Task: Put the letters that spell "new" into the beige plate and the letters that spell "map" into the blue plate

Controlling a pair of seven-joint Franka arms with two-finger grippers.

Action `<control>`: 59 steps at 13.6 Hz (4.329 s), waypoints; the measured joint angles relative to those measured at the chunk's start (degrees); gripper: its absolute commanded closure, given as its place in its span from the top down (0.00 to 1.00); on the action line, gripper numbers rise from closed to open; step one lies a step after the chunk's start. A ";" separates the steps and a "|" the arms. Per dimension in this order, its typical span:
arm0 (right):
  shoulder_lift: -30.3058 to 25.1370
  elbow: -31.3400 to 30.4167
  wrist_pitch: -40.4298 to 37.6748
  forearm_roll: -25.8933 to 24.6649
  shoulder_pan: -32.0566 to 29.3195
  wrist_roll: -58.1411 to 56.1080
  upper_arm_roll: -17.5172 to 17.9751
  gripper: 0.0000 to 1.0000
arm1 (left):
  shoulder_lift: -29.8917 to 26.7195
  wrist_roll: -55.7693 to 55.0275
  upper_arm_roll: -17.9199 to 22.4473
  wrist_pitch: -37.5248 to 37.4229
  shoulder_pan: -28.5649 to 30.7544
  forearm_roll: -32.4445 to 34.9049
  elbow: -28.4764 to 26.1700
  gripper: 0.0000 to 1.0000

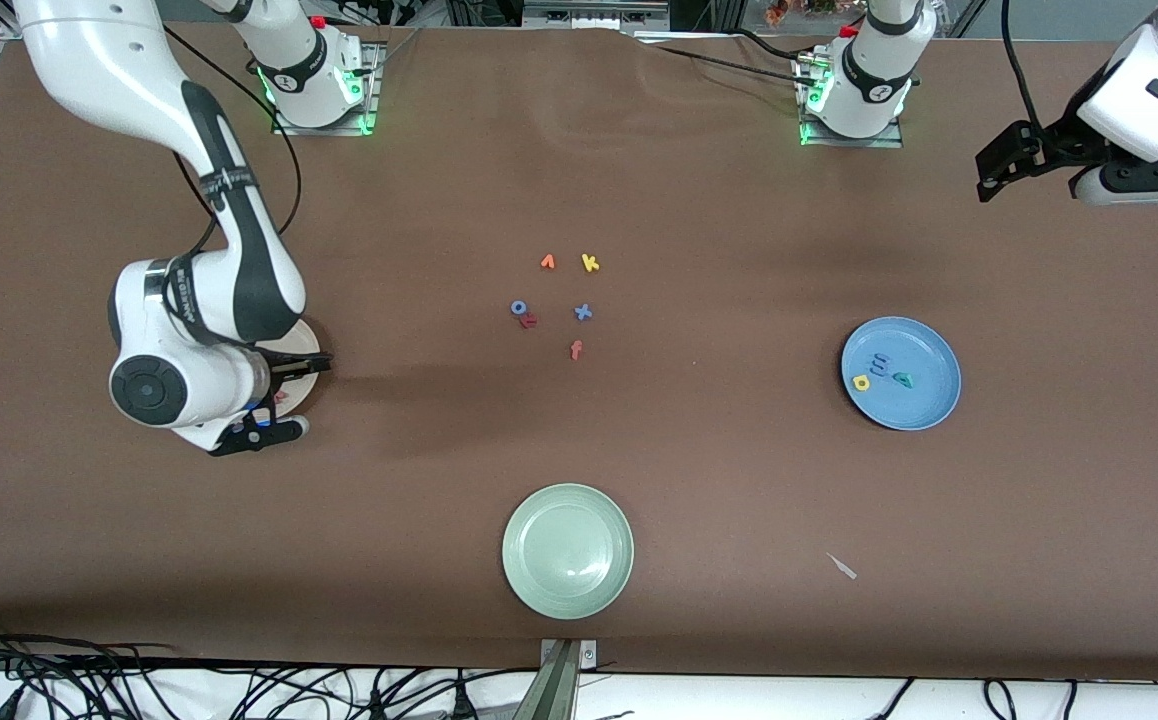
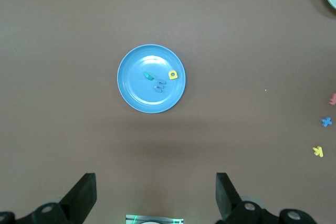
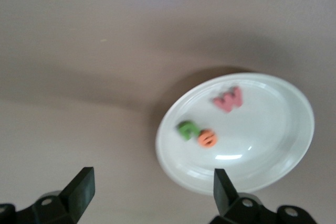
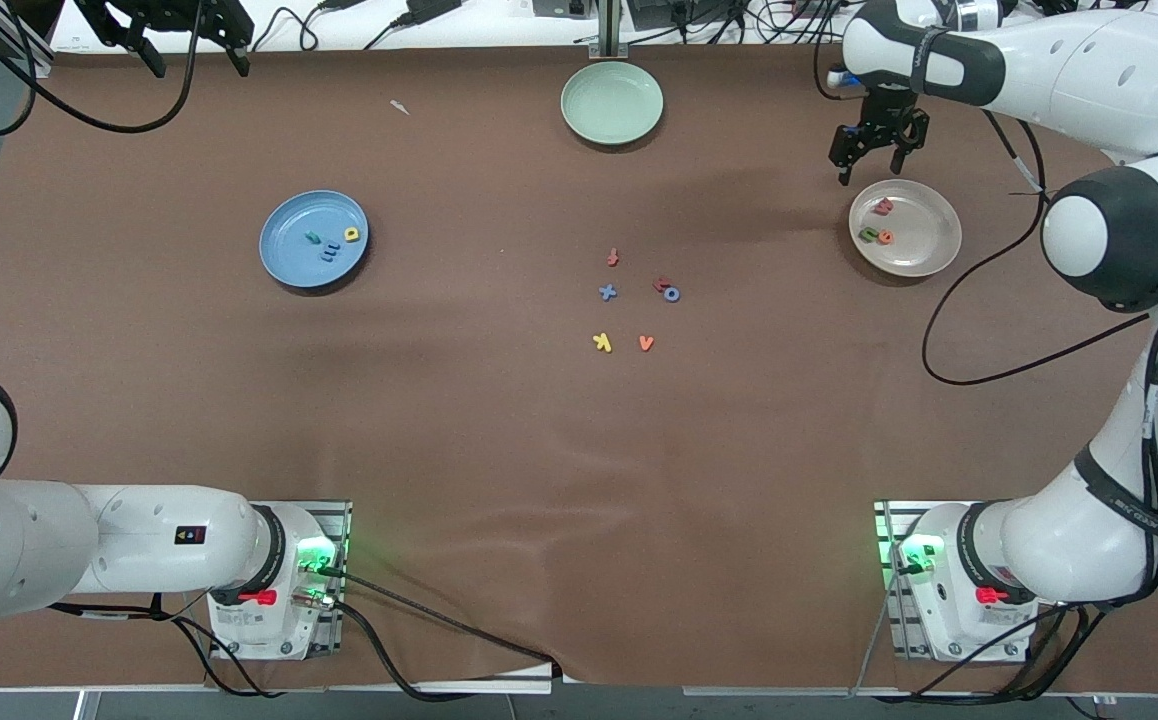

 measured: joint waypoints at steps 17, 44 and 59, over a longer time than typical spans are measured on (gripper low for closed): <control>-30.55 -11.40 -9.23 0.09 -4.57 5.64 2.39 1.00 | 3.99 -0.63 4.48 0.07 -0.60 -1.71 3.32 1.00; -32.76 -5.31 -13.45 1.74 -7.82 5.50 0.61 1.00 | 4.10 -0.63 5.02 0.07 0.17 -1.71 3.41 1.00; -32.76 -5.31 -13.45 1.74 -7.84 5.50 0.60 1.00 | 4.11 -0.63 5.02 0.07 0.27 -1.71 3.41 1.00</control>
